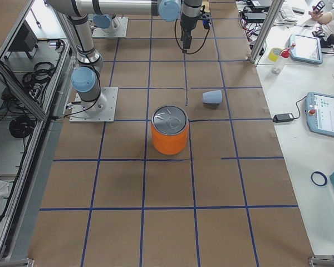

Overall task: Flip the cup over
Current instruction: 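Lower the right gripper onto the upside-down pale blue cup and grasp it, then lift the cup with the right gripper and carry it toward the left gripper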

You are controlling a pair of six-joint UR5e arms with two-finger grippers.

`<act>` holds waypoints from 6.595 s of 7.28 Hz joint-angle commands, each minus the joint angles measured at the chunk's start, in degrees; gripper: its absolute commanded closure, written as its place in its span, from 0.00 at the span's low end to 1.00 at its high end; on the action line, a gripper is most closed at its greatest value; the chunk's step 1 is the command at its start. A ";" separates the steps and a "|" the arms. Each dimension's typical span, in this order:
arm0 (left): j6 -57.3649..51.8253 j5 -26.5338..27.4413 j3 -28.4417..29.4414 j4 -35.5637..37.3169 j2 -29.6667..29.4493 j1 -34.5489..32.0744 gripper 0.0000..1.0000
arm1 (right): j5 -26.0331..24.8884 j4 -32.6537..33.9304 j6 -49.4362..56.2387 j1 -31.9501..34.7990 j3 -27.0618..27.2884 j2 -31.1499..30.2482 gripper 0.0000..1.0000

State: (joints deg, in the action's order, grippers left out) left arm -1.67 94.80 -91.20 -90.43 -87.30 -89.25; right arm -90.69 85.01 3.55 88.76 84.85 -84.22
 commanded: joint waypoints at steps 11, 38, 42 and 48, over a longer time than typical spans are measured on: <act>-0.09 -0.05 -0.03 -0.01 0.12 0.04 0.00 | -5.93 32.23 3.50 -4.65 0.22 27.70 0.00; -0.09 -0.05 -0.11 -0.01 0.21 0.04 0.00 | -2.21 59.75 70.94 29.89 -0.39 34.74 0.84; -0.09 -0.05 -0.11 -0.01 0.21 0.04 0.00 | -2.38 58.87 70.98 29.90 1.01 34.83 0.62; -0.09 -0.14 -0.11 0.08 0.12 0.04 0.00 | -1.68 58.96 67.99 29.63 0.75 34.04 0.00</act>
State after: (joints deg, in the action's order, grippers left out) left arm -1.76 94.66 -91.32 -90.35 -87.18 -89.21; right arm -92.37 144.06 72.27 118.60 85.81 -49.54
